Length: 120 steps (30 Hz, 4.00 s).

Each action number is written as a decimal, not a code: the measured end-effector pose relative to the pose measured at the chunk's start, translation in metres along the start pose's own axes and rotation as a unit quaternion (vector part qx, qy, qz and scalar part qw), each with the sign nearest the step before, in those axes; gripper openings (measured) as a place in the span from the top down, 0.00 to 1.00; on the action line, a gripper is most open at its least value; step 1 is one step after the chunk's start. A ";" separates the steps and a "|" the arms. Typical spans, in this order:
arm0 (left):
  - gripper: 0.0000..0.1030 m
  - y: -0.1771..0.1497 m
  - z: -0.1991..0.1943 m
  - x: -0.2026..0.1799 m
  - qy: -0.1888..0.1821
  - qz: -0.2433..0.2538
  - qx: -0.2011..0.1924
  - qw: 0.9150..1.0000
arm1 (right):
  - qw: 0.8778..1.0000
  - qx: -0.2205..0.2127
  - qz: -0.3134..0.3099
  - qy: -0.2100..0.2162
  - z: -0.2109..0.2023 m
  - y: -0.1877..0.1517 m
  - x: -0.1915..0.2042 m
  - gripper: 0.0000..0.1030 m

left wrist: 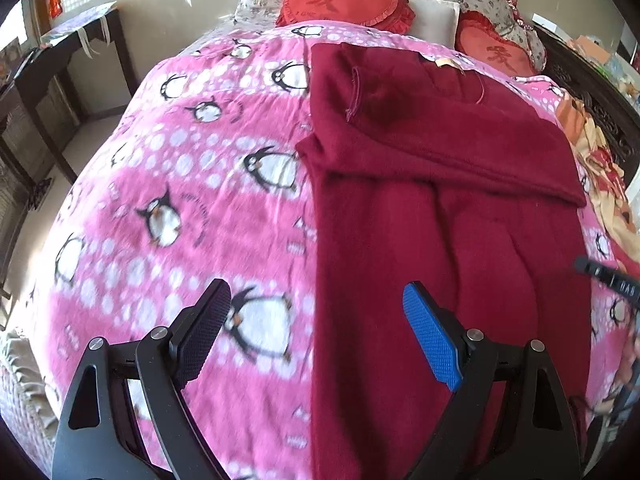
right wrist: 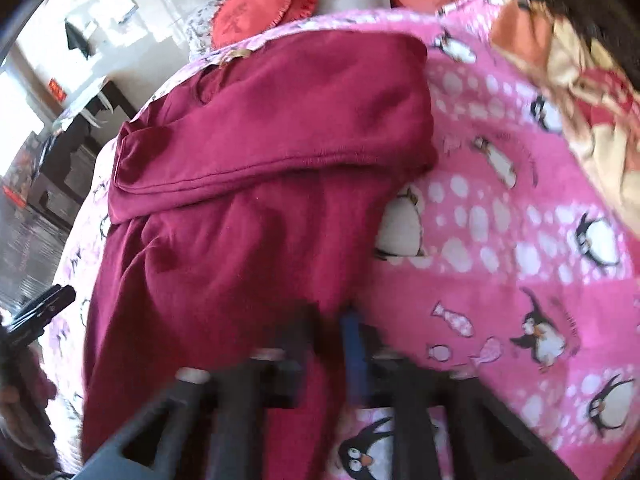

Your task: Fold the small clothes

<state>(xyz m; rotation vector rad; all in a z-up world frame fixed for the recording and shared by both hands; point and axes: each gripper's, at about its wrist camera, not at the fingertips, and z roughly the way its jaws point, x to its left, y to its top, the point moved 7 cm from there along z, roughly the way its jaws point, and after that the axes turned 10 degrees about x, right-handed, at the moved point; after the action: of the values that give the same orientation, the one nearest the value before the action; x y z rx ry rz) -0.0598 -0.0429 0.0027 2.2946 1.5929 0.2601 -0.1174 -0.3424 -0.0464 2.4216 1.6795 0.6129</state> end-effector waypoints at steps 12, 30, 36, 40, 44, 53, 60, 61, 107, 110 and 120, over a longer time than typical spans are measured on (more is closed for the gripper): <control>0.14 -0.045 0.000 0.012 -0.039 -0.011 0.044 0.998 | 0.999 0.032 0.006 0.034 -0.038 -0.041 0.007 0.69; 0.14 -0.077 -0.010 0.021 -0.071 -0.036 0.068 0.994 | 0.999 0.012 -0.001 0.034 -0.052 -0.132 0.015 0.93; 0.14 -0.088 -0.009 0.013 -0.081 -0.026 0.087 0.992 | 0.999 0.030 0.024 0.025 -0.051 -0.134 -0.003 0.93; 0.14 -0.094 -0.010 0.012 -0.090 -0.026 0.093 0.991 | 0.998 0.032 0.022 0.053 -0.067 -0.145 0.000 0.69; 0.14 -0.098 -0.007 0.013 -0.078 -0.022 0.095 0.992 | 0.995 0.066 0.015 0.079 -0.068 -0.174 0.005 0.51; 0.14 -0.110 0.003 0.011 -0.082 -0.031 0.116 0.989 | 0.995 0.087 -0.016 0.040 -0.097 -0.207 -0.019 0.51; 0.14 -0.116 0.004 0.007 -0.080 -0.022 0.121 0.989 | 0.988 0.057 0.049 0.136 -0.069 -0.180 0.008 0.51; 0.14 -0.117 0.004 0.004 -0.077 -0.016 0.121 0.990 | 0.987 0.059 0.047 0.141 -0.065 -0.178 0.012 0.51; 0.92 -0.118 0.009 -0.019 -0.088 0.040 0.119 0.988 | 0.972 0.040 0.040 0.228 -0.054 -0.179 0.006 0.63; 0.80 -0.118 0.012 -0.021 -0.100 0.016 0.118 0.988 | 0.975 0.033 0.023 0.218 -0.050 -0.175 0.014 0.62; 0.92 -0.109 0.012 -0.056 -0.110 0.052 0.116 0.986 | 0.963 0.032 -0.010 0.267 -0.058 -0.158 0.030 0.89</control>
<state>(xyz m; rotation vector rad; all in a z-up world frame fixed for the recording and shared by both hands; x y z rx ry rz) -0.1707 -0.0624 -0.0466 2.4828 1.4591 -0.1583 -0.2688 -0.2634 -0.0381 2.4175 1.9208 1.3252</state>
